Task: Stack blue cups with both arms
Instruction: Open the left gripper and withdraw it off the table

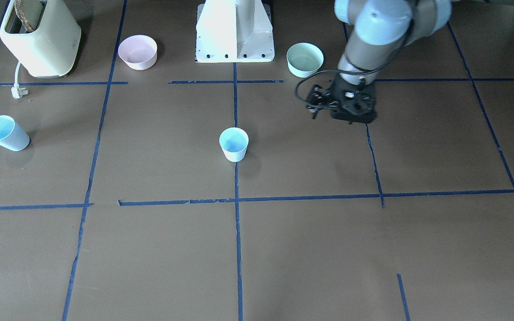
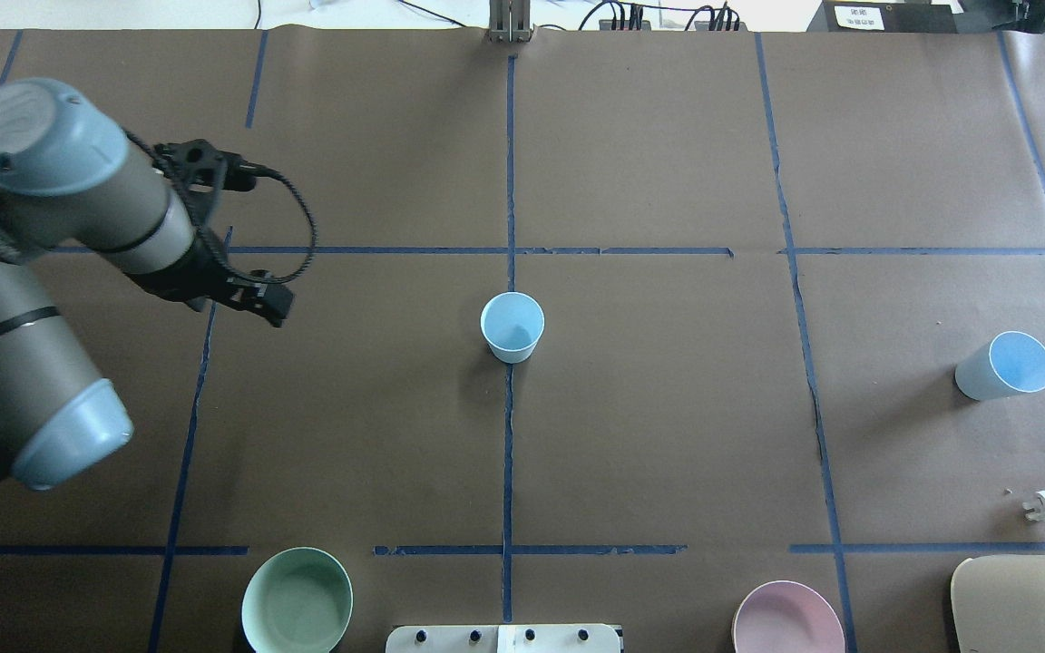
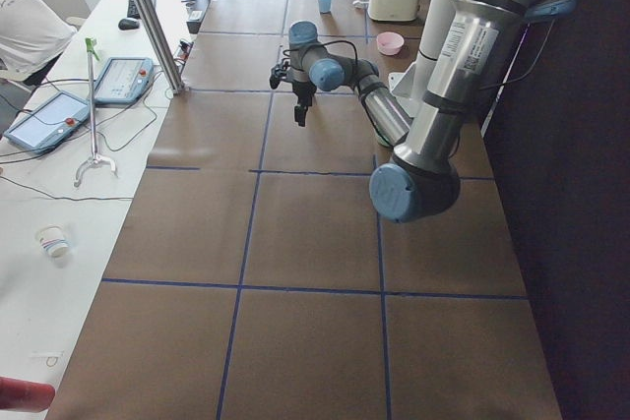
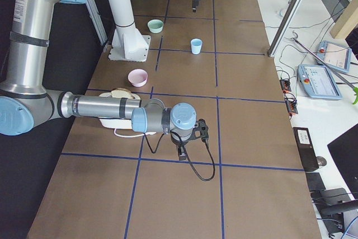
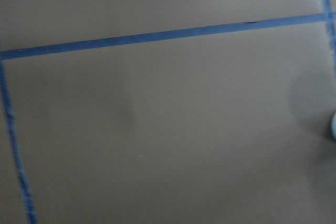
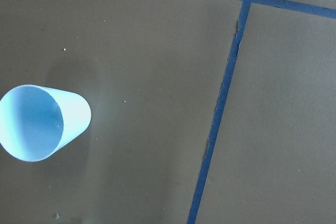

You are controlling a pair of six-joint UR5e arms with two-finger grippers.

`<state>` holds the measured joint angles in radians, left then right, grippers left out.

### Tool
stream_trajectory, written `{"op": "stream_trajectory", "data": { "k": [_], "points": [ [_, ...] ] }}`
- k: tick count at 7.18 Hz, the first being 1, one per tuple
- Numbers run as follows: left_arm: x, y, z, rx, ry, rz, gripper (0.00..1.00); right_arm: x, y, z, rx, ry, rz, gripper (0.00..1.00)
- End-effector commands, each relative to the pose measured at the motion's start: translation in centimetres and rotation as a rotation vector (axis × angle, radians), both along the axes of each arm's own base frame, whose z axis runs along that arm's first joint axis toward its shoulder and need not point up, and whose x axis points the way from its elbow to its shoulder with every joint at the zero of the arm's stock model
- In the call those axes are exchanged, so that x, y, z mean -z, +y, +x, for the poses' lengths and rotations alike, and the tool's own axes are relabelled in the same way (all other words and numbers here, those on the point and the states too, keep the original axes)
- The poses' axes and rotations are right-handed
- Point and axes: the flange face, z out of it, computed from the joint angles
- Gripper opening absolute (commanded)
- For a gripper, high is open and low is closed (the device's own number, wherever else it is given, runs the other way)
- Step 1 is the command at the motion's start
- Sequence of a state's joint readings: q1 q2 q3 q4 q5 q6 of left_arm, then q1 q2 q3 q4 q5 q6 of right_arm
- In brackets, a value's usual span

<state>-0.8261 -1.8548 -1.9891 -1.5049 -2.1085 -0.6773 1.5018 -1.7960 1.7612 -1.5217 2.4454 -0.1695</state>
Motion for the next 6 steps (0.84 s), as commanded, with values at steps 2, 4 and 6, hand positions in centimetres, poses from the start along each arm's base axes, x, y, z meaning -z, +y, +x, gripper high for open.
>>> {"op": "stream_trajectory", "data": {
  "k": [2,4,6],
  "points": [
    [-17.0,-1.8,-25.4,-0.121,-0.048,0.124,1.0,0.3,-0.4,0.0,0.0,0.001,0.008,1.0],
    [-28.1,-0.9,-37.1,-0.115,-0.022,0.119,1.0,1.2,-0.8,-0.6,-0.012,0.001,-0.001,1.0],
    [-30.9,1.5,-37.5,-0.107,-0.016,0.083,1.0,5.1,-2.5,-5.9,-0.004,-0.013,0.055,1.0]
  ]
}}
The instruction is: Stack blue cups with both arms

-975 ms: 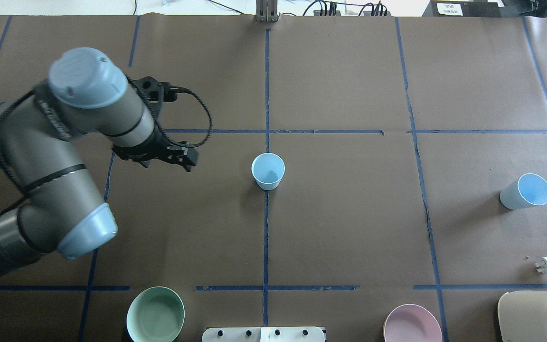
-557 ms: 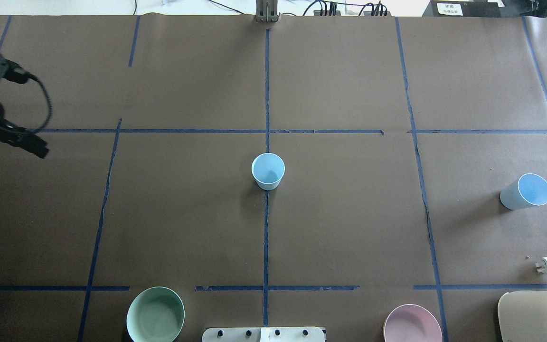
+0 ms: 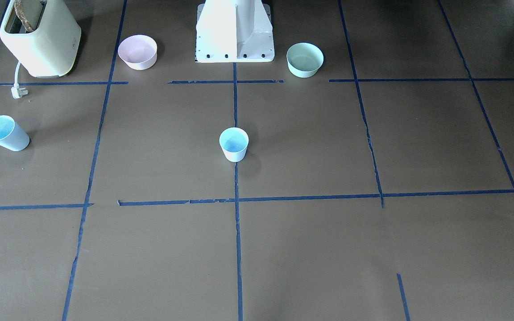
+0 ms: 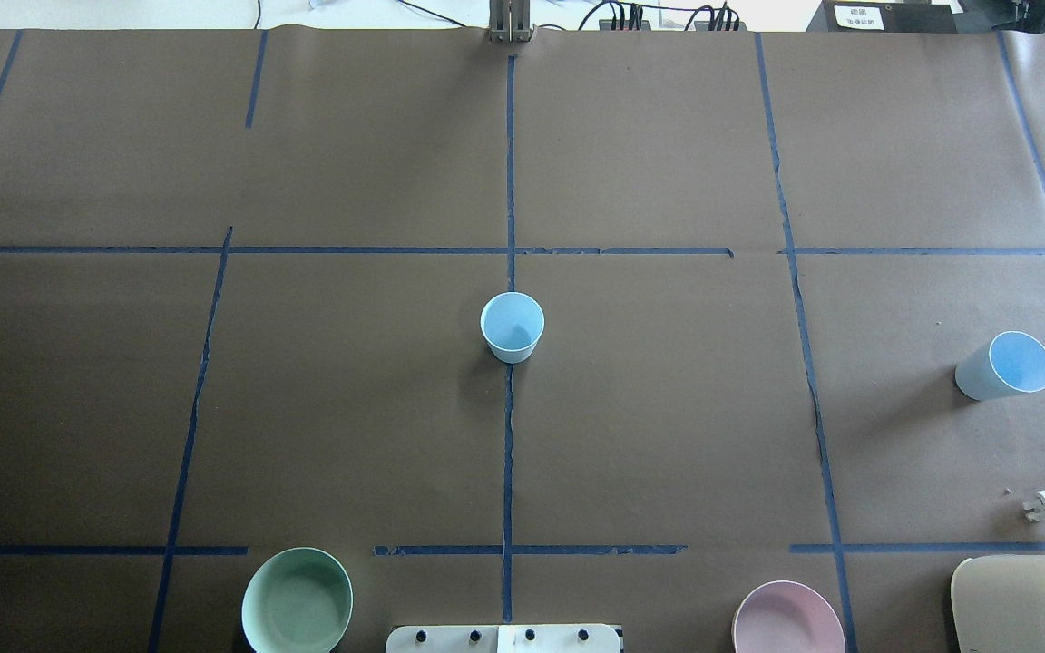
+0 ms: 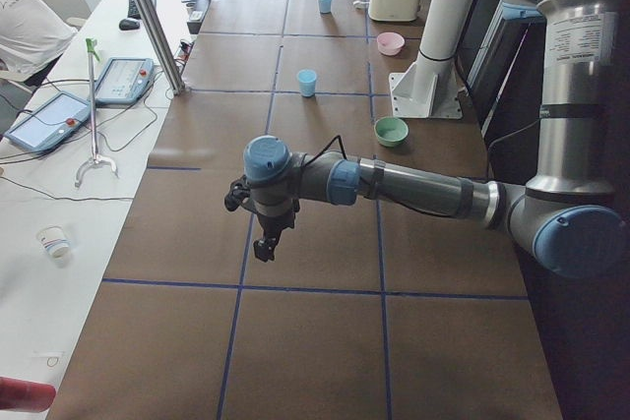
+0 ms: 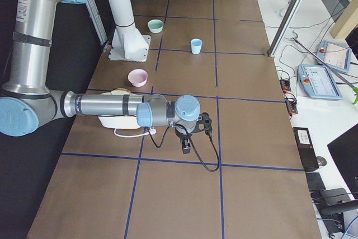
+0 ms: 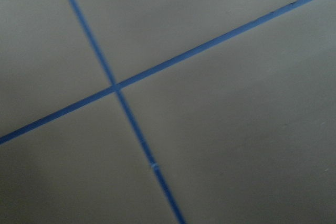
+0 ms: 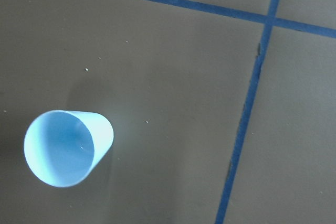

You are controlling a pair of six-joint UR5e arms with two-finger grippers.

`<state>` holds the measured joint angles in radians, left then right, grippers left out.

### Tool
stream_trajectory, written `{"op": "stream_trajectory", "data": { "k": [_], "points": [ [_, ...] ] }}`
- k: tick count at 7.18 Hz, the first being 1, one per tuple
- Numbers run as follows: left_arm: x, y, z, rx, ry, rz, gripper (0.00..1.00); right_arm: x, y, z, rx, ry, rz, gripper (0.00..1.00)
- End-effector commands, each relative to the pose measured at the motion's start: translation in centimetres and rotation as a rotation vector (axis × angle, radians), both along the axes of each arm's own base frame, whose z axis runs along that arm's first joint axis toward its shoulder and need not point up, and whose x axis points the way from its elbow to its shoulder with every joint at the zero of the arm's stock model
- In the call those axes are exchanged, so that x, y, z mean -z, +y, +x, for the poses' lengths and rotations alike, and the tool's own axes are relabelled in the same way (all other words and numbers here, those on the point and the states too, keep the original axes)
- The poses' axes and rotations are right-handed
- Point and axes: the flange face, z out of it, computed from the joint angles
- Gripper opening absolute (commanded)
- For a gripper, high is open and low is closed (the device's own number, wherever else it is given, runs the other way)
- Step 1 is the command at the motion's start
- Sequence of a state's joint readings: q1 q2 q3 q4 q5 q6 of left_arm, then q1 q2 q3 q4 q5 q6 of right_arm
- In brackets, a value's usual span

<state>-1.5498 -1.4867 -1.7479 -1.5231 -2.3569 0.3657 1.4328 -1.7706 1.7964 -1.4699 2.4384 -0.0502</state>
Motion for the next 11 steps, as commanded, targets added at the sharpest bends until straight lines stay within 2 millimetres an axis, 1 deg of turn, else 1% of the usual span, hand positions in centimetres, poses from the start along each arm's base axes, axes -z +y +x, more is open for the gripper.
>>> {"op": "stream_trajectory", "data": {
  "k": [1,2,3,4,6,8,9,10,11],
  "points": [
    [-2.5,2.0,-1.0,0.009,0.011,-0.03,1.0,3.2,-0.8,-5.6,-0.07,-0.029,-0.004,1.0],
    [-2.4,2.0,-1.0,0.01,0.011,-0.03,1.0,3.9,-0.6,-7.9,-0.143,-0.027,-0.023,1.0],
    [-2.4,2.0,-1.0,0.013,0.011,-0.031,1.0,4.3,-0.3,-9.8,-0.179,-0.03,-0.047,1.0],
    [-2.2,1.9,-1.0,0.015,0.011,-0.031,1.0,4.2,-0.1,-10.6,-0.186,-0.02,-0.043,1.0],
    [-1.5,1.9,-0.9,0.045,0.013,-0.047,1.0,2.3,0.1,-12.0,-0.179,0.035,-0.038,0.98],
    [-1.7,1.8,-0.9,0.045,0.013,-0.051,1.0,0.9,0.5,-13.3,-0.152,0.052,-0.047,0.97],
    [-1.8,1.8,-0.9,0.044,0.013,-0.053,1.0,0.2,0.7,-13.9,-0.135,0.059,-0.057,0.93],
    [-2.0,1.8,-0.9,0.045,0.013,-0.056,1.0,-0.5,0.8,-14.5,-0.124,0.067,-0.069,0.71],
    [-2.0,1.8,-0.9,0.045,0.013,-0.056,1.0,-1.5,0.8,-14.9,-0.116,0.077,-0.083,0.28]
  ]
}}
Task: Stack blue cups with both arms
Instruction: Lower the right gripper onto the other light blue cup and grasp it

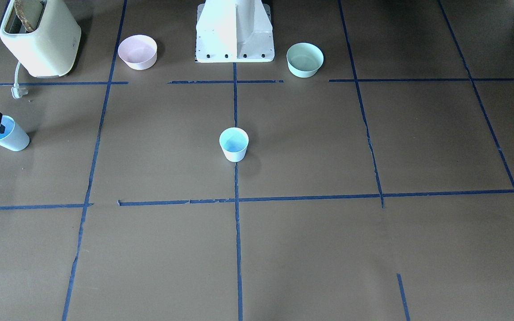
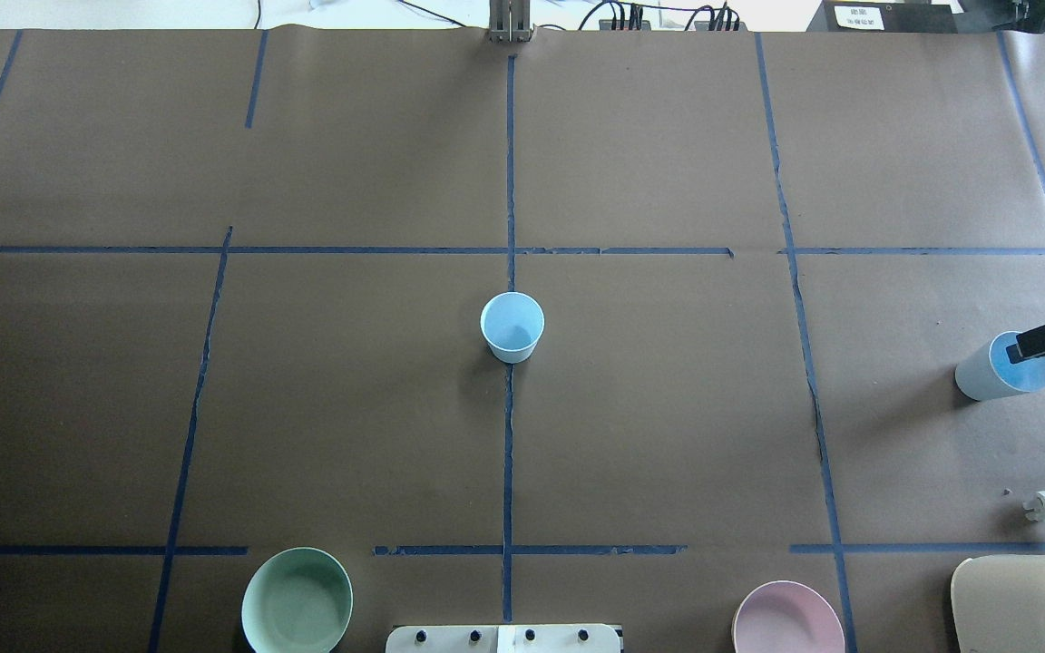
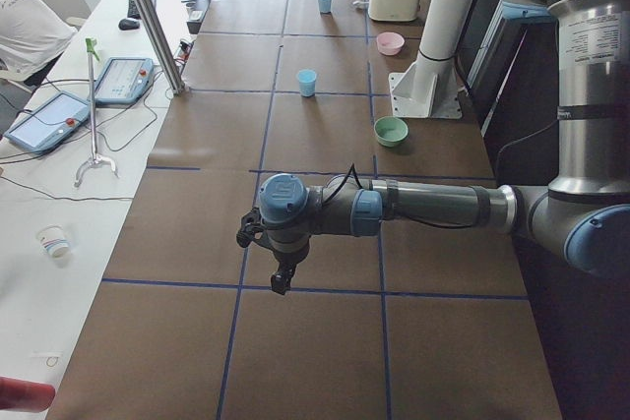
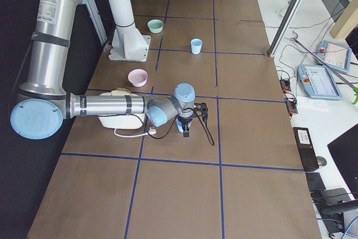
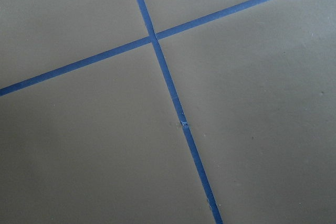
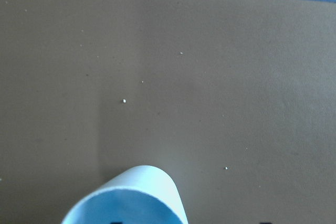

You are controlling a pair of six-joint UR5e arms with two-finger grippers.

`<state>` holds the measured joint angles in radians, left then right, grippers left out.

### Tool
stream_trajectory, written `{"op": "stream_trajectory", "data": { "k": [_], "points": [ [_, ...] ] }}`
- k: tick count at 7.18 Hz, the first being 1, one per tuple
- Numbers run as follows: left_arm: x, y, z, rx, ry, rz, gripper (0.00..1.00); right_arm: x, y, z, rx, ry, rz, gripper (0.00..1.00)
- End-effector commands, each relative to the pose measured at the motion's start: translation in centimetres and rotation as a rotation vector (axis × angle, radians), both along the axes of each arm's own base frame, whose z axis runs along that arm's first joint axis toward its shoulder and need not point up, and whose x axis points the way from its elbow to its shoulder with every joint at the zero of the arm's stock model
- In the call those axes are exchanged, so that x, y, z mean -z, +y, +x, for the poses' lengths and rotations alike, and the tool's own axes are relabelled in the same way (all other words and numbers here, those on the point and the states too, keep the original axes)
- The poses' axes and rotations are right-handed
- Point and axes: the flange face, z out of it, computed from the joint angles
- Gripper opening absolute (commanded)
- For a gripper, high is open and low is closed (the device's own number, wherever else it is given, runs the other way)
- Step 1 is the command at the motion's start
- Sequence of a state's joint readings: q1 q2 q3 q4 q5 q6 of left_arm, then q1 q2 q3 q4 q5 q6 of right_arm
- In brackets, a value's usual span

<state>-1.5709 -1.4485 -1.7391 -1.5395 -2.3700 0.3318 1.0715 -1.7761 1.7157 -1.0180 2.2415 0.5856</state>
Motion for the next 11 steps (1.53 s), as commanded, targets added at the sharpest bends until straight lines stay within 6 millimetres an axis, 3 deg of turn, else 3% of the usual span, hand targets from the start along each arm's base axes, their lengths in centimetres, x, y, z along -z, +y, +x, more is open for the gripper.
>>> {"op": "stream_trajectory", "data": {
  "k": [1,3,5,7,8,10,11],
  "points": [
    [0.0,0.0,0.0,0.0,0.0,-0.001,1.0,-1.2,0.1,-0.7,0.016,0.011,-0.019,0.23],
    [0.0,-0.1,0.0,0.0,0.0,0.0,1.0,-0.9,0.0,-0.8,0.016,0.006,-0.011,0.02],
    [0.2,-0.1,0.0,0.0,0.0,0.003,1.0,0.9,-0.2,-0.9,-0.002,-0.012,-0.002,0.0],
    [-0.2,0.0,0.0,0.002,-0.001,-0.008,1.0,7.5,-2.1,-2.0,-0.082,-0.076,-0.027,0.0],
    [-0.7,0.2,0.0,0.029,-0.001,-0.046,1.0,11.7,-3.9,-3.8,-0.12,-0.096,-0.071,0.0],
    [-1.0,0.3,-0.1,0.195,-0.008,-0.218,1.0,21.0,-6.2,-8.5,-0.15,-0.12,-0.142,0.0],
    [-0.7,0.2,-0.1,0.194,-0.008,-0.212,1.0,25.8,-6.7,-12.5,-0.164,-0.141,-0.179,0.0]
  ]
}}
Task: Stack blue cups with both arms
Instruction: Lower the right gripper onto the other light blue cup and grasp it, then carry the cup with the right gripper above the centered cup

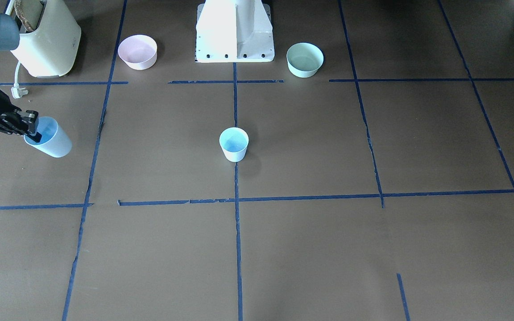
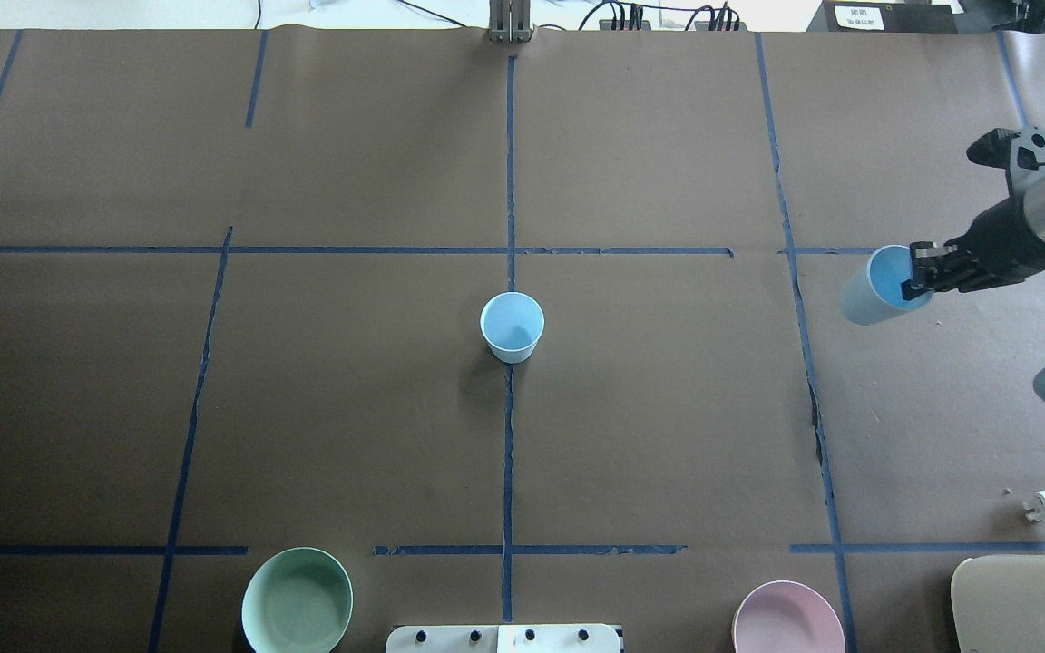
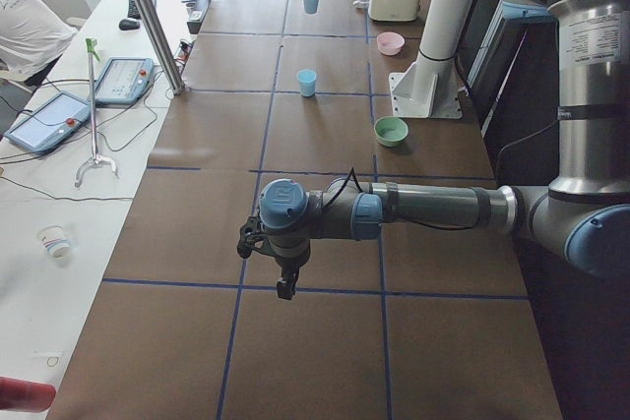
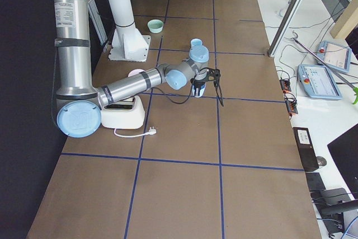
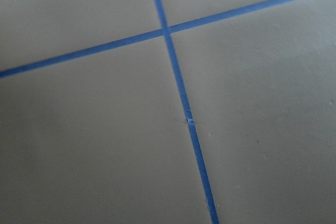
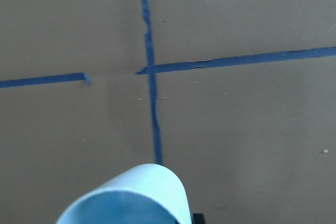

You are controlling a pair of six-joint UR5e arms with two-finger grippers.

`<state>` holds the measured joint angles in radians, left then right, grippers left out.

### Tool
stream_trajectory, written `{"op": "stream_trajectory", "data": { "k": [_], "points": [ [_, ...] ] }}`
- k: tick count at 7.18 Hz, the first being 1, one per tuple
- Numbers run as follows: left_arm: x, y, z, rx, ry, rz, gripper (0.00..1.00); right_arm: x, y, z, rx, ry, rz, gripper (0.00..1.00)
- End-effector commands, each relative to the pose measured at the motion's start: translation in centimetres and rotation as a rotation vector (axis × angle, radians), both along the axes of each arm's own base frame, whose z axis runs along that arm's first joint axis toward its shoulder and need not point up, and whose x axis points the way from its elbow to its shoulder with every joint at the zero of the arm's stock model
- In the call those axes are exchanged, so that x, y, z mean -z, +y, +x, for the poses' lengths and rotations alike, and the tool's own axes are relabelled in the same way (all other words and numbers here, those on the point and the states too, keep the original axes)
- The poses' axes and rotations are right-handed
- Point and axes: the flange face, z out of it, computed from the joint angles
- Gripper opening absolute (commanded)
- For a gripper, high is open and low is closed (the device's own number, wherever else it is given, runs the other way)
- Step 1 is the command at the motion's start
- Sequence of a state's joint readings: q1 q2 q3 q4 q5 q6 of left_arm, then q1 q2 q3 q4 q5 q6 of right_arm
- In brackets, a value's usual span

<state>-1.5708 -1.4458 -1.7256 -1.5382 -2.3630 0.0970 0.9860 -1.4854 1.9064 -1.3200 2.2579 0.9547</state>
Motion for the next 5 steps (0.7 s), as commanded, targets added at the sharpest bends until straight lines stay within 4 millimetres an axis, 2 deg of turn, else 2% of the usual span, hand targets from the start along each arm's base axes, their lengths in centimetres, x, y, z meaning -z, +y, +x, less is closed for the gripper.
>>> {"op": "stream_trajectory", "data": {
  "k": [1,2,3,4,5],
  "points": [
    [0.2,-0.1,0.0,0.03,-0.002,-0.025,1.0,11.1,-0.2,-8.9,-0.047,-0.037,-0.07,0.0],
    [0.3,-0.1,0.0,0.03,-0.002,-0.022,1.0,16.4,1.1,-14.3,-0.063,-0.013,-0.103,0.0],
    [0.3,-0.1,0.0,0.032,-0.002,-0.025,1.0,22.0,2.0,-18.3,-0.104,0.032,-0.102,0.0],
    [0.4,-0.2,0.0,0.034,-0.002,-0.025,1.0,26.8,2.4,-22.0,-0.156,0.021,-0.151,0.0],
    [0.4,-0.2,0.0,0.035,-0.001,-0.026,1.0,29.0,3.0,-25.1,-0.187,0.025,-0.155,0.0]
  ]
}}
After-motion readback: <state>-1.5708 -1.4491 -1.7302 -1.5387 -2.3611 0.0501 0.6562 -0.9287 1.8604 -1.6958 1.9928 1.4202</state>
